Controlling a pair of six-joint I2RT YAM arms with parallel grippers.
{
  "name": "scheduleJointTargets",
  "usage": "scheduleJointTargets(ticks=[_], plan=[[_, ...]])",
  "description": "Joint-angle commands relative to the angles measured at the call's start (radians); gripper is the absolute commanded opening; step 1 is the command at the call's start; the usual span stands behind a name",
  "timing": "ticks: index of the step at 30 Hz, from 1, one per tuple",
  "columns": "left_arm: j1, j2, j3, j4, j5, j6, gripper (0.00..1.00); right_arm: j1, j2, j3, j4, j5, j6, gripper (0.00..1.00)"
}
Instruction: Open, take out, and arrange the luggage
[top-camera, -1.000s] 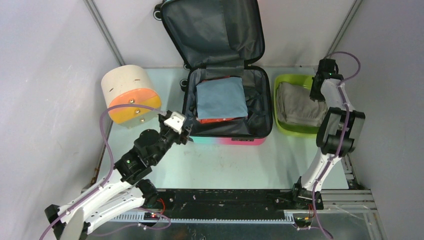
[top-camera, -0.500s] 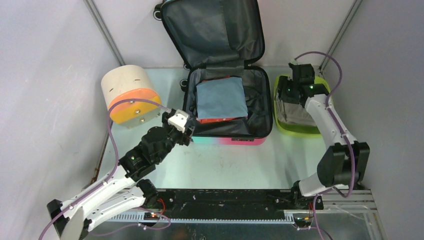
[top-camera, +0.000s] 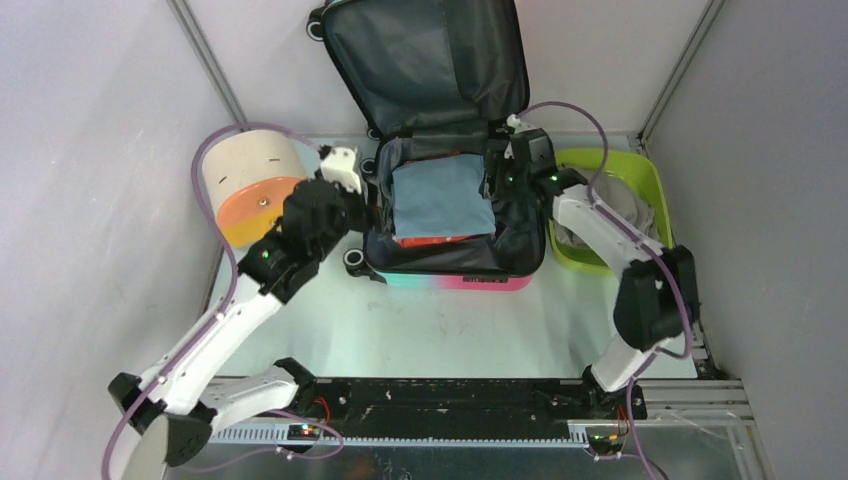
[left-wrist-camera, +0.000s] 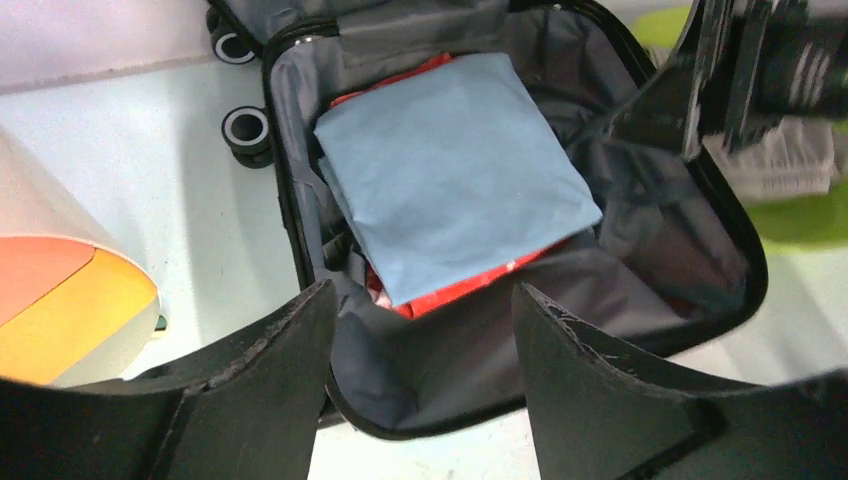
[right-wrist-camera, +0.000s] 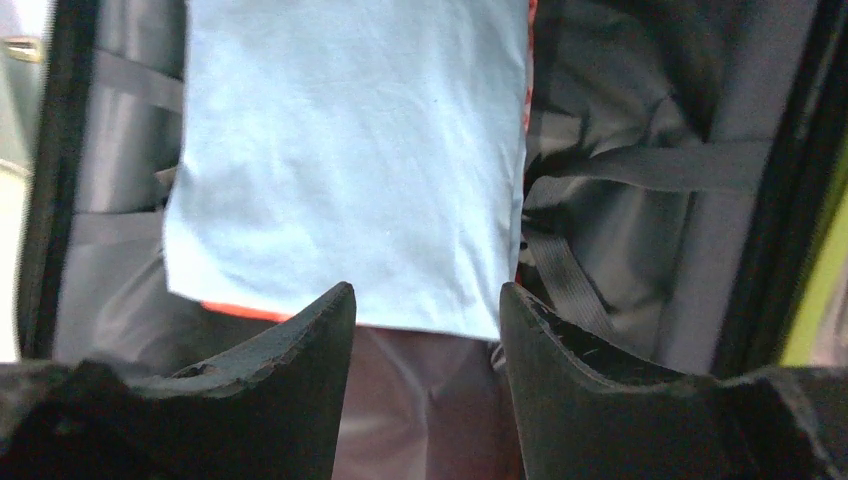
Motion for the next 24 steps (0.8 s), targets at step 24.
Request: scheduleJointTargets(ticks=[24], plan=[[0.234,0.749,0.28,0.077,0.283,-0.293,0.66,-0.022,0.57,0.524,-0.143,-0.058,-0.147,0.56]])
